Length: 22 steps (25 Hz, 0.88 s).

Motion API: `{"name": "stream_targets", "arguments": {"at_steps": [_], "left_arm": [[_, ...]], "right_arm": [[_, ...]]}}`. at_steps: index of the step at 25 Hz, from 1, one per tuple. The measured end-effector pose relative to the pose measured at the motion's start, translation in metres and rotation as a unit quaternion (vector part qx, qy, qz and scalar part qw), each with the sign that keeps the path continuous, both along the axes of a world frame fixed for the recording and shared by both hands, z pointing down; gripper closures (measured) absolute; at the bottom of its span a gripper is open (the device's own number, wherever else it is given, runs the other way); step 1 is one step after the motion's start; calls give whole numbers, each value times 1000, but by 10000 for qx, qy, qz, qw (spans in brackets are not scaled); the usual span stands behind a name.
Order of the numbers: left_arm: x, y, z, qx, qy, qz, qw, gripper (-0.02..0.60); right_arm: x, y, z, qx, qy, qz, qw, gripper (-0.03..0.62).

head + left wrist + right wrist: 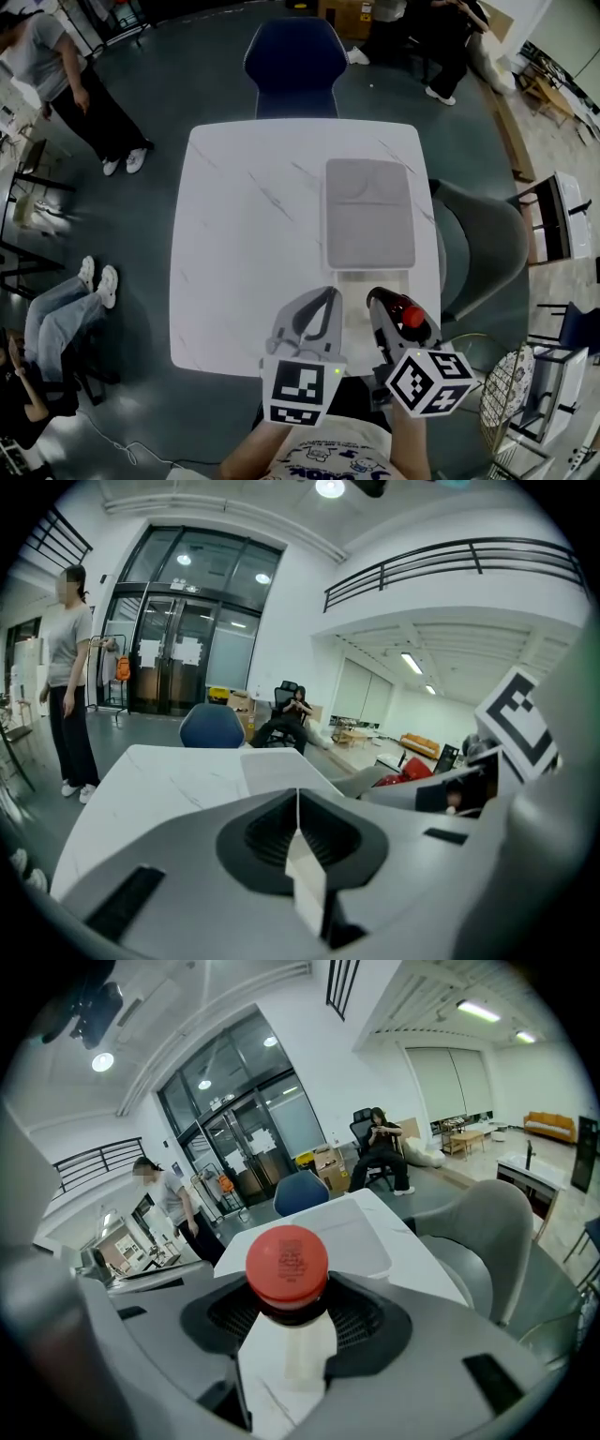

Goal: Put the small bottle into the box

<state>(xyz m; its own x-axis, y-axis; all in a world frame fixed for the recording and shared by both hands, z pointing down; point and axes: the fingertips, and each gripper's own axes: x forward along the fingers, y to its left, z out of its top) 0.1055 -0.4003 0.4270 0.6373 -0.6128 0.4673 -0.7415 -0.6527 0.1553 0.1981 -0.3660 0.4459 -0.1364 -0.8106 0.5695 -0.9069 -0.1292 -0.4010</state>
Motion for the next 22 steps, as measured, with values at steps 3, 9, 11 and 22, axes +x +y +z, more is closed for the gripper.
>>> {"name": "stream_targets", "arguments": {"at_steps": [3,9,11,22], "left_arm": [[6,-3,6,-104,-43,-23,9999,561],[15,-5,25,-356,-91,-53,9993,561],[16,-5,32,-444,-108,-69,9989,561],[20,-5,68,-838,-252,-159,9960,561]], "right_arm": [[4,-1,10,-164,-55,-14,9999,367],[11,-6,31,-457,-82,-111,9989,367],[12,-8,38,-549,-66,-146,9984,367],[18,-5,79,-1005,-104,-216,9946,367]]}}
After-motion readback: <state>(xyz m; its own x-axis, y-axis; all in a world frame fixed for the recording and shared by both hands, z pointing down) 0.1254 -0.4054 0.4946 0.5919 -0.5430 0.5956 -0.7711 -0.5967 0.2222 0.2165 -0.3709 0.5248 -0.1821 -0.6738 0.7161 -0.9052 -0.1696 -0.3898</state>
